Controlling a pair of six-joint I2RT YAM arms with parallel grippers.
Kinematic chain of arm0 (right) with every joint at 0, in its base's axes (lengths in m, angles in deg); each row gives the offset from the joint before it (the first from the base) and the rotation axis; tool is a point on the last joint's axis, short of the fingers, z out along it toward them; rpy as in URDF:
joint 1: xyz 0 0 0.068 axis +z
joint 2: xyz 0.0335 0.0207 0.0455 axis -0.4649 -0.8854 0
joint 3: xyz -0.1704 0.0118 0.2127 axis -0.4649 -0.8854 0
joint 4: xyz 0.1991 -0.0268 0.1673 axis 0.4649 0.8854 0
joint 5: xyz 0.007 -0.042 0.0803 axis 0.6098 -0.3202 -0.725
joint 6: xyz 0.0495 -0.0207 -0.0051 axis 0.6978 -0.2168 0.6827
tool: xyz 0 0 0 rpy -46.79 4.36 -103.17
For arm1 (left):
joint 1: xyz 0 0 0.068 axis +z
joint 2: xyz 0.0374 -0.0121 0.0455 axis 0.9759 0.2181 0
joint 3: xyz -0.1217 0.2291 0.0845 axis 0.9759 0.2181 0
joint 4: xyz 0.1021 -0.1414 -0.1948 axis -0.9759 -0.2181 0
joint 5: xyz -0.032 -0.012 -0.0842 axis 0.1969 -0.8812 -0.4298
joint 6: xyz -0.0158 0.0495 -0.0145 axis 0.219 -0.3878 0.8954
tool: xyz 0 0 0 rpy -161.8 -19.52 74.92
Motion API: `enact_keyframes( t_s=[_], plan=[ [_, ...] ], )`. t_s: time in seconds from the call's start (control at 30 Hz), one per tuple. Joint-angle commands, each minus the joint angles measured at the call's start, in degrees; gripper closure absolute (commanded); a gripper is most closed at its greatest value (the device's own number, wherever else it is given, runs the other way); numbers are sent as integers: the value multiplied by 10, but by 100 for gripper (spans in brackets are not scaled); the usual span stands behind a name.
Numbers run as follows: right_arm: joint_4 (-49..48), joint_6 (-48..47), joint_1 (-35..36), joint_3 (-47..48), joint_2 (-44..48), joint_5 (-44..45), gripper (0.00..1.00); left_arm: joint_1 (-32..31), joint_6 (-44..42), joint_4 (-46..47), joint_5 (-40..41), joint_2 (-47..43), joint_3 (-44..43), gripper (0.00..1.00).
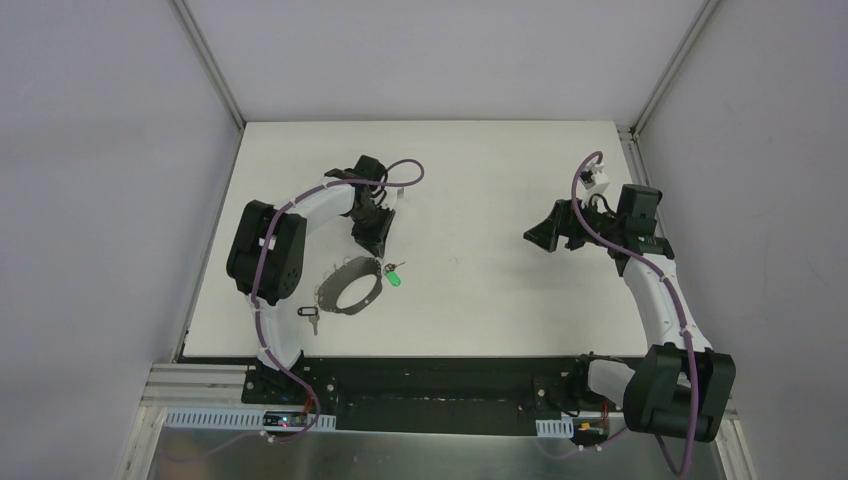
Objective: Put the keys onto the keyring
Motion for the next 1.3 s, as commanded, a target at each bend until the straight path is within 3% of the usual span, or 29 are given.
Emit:
enact_keyframes(
  t_s=[0.0,0.2,0.77,1.27],
  plan=[
    [-23,-10,-5,-4,-1,-21,2,1,-14,-16,-17,-18,-4,84],
    [-24,-10,-6,-3,-2,-21,2,11,-27,-20,-48,-28,1,84],
    [-25,-9,-8,-6,-1,-24,2,12,-66,-63,-83,15,-41,59],
    [-27,-5,-12,-6,-1,-27,2,11,-44,-71,-107,45,-59,58]
  ],
)
